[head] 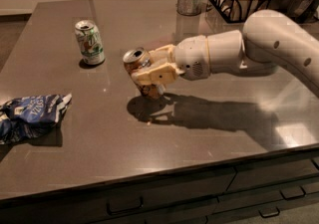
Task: Place orange can upright
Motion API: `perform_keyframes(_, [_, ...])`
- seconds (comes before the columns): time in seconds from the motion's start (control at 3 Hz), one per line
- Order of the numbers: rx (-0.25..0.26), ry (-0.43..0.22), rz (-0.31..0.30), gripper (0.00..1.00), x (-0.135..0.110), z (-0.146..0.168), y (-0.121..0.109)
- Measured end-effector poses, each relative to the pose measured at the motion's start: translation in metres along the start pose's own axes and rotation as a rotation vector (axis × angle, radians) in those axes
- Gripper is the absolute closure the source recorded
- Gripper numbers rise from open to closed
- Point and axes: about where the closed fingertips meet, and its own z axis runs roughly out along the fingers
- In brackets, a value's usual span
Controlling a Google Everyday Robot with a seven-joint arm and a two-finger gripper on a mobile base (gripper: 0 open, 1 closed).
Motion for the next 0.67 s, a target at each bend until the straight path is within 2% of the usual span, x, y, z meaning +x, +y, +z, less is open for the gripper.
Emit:
perform_keyframes(0.33, [0.021,-0.072,0.029,1.0,0.0054,-0.0012,-0.0046])
perform_keyframes(0.67, [0.036,-0.17,0.062,0.82,0.015,-0.0077,-0.0095])
